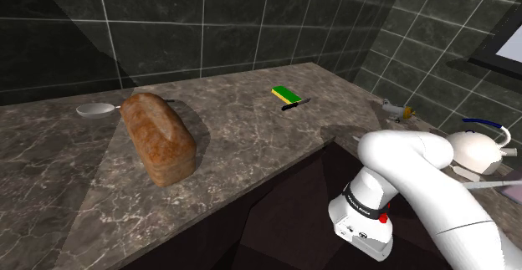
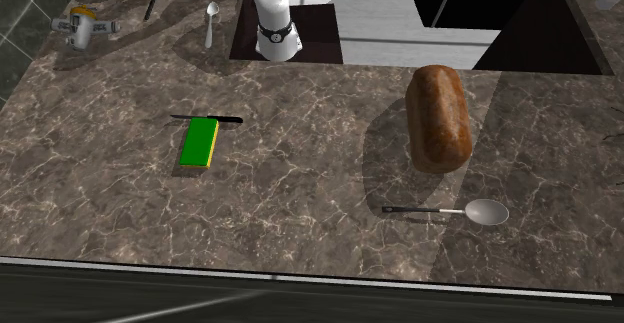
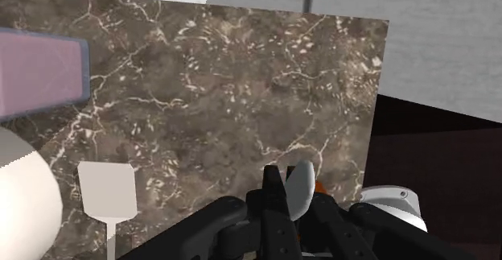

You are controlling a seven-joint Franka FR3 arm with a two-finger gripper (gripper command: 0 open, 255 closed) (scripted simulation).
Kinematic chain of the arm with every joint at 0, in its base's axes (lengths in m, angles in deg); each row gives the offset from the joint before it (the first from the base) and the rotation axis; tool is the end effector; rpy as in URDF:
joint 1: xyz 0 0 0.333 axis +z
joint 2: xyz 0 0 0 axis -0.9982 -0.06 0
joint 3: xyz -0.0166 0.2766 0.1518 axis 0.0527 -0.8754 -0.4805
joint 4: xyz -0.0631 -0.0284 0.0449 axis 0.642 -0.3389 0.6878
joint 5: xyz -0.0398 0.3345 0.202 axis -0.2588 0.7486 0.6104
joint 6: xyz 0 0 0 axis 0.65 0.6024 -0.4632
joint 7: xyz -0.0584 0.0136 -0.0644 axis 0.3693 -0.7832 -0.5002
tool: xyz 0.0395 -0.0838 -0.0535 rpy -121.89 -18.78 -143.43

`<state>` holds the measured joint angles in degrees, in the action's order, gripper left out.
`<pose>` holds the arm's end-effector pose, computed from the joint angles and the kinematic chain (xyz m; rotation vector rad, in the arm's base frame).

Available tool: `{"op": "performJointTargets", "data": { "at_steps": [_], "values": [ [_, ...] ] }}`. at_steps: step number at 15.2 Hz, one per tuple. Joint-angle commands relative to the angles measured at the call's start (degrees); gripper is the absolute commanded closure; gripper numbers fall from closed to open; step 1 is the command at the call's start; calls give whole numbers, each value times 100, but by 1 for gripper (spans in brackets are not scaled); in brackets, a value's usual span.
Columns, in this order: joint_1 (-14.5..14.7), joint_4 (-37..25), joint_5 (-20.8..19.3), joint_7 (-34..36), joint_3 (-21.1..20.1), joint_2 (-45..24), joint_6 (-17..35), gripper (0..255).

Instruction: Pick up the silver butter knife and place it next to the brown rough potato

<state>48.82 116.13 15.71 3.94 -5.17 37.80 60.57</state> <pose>-0.3130 -0.2279 0.4937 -3.1285 0.1997 0.0771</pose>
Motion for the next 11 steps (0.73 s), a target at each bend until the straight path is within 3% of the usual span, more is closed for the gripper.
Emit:
{"op": "performJointTargets", "data": {
  "at_steps": [1, 8, 11],
  "values": [
    [146, -443, -419, -403, 184, -87, 32, 255],
    [-83, -11, -775, -449, 543, 312, 168, 255],
    [-315, 170, -853, -518, 795, 312, 403, 255]
  ]
}}
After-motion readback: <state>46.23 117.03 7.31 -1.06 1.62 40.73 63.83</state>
